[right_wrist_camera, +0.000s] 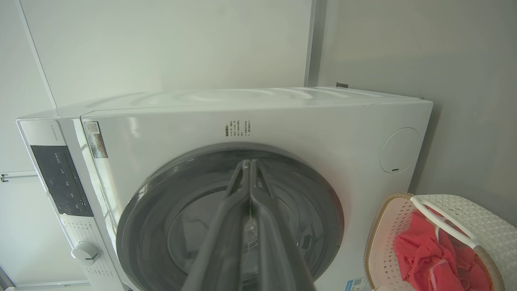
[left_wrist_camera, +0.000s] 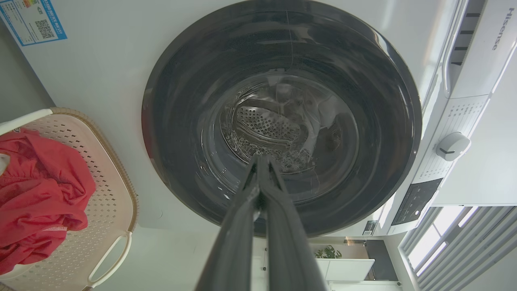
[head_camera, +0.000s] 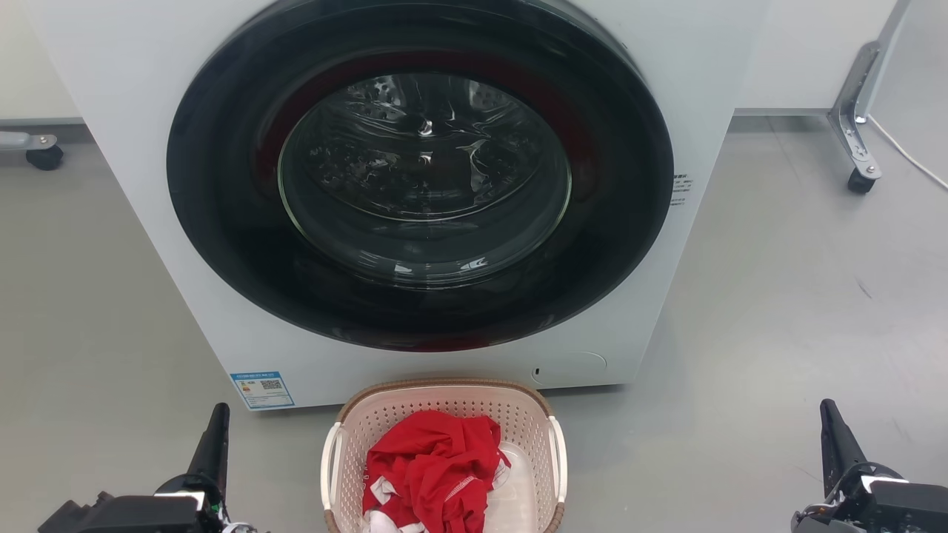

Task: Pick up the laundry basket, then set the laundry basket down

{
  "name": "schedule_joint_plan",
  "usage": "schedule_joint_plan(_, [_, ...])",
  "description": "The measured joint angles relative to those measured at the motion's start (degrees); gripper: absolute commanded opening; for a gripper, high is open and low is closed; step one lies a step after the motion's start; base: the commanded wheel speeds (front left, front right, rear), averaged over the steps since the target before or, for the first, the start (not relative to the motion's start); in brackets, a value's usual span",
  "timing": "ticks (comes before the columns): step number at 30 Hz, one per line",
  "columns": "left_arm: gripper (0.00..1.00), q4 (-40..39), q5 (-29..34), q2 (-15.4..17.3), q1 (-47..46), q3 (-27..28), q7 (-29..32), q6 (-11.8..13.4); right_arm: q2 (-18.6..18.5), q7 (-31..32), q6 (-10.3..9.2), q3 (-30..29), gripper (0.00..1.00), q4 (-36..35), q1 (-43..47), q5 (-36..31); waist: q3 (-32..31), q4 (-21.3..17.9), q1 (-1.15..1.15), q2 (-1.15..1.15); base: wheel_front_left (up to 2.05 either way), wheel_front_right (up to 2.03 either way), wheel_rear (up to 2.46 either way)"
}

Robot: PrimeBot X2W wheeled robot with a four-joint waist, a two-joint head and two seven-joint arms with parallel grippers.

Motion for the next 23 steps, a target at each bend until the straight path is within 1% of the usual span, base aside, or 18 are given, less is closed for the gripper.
schedule_joint_plan(23, [0.0,0.0,0.0,0.0,0.0,0.0,0.0,0.0,0.0,0.0,0.0,0.0,0.0,0.0,0.0,0.0,0.0,0.0,0.0,0.0,0.0,0.0,0.0])
